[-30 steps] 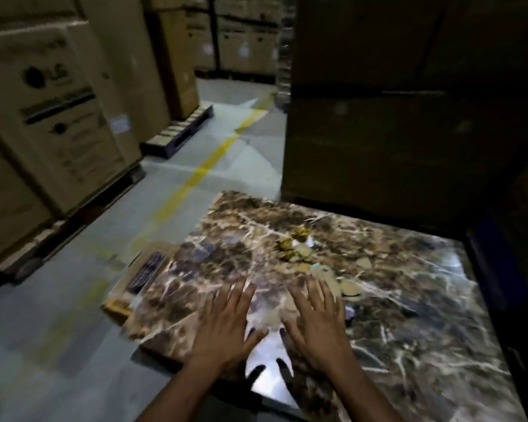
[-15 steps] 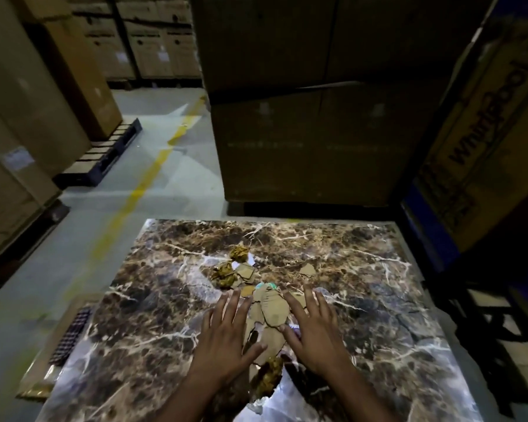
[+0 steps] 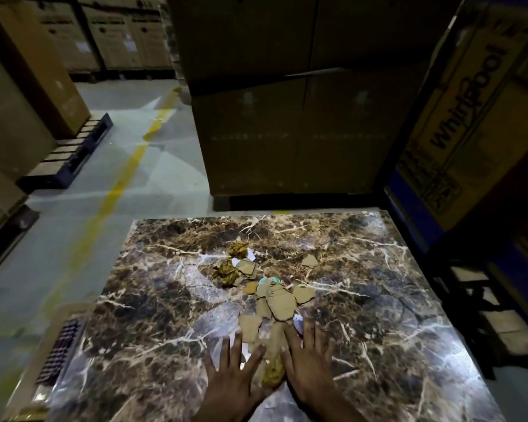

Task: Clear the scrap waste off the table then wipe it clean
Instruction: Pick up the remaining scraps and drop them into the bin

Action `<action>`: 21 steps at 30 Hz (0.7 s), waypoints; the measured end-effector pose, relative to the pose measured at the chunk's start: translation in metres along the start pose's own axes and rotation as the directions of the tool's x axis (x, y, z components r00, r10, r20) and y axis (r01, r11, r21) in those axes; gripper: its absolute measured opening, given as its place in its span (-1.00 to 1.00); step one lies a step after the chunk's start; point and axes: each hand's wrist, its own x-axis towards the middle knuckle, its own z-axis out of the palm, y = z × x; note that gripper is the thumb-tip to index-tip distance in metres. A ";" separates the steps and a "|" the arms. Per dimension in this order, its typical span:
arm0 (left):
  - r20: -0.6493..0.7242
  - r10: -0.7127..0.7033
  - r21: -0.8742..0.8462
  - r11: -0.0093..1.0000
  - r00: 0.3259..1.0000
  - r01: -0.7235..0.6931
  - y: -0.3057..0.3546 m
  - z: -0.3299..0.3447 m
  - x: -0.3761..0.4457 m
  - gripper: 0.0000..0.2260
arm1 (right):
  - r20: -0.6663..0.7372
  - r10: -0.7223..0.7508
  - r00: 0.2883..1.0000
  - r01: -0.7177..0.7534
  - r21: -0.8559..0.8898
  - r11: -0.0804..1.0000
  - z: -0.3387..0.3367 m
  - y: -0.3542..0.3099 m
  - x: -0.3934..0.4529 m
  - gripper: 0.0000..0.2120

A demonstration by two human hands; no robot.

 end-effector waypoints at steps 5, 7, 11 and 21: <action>0.007 0.040 -0.095 0.995 0.999 -0.040 0.000 -0.022 0.015 -0.39 | -0.101 -0.169 0.980 0.188 0.222 0.957 -0.017 -0.003 0.018 -0.51; 0.000 0.001 -0.190 0.982 1.000 0.000 -0.006 -0.029 0.019 -0.33 | -0.168 -0.143 0.975 0.192 0.326 0.926 -0.027 0.004 0.020 -0.47; -0.016 -0.005 -0.268 0.964 1.000 0.001 -0.025 -0.035 -0.002 -0.18 | -0.118 -0.182 0.976 0.203 0.209 0.957 -0.029 0.039 0.001 -0.32; -0.079 -0.042 -0.284 0.959 0.996 0.018 -0.015 -0.024 0.001 -0.46 | -0.117 -0.175 0.978 0.205 0.349 0.914 -0.017 -0.007 0.021 -0.63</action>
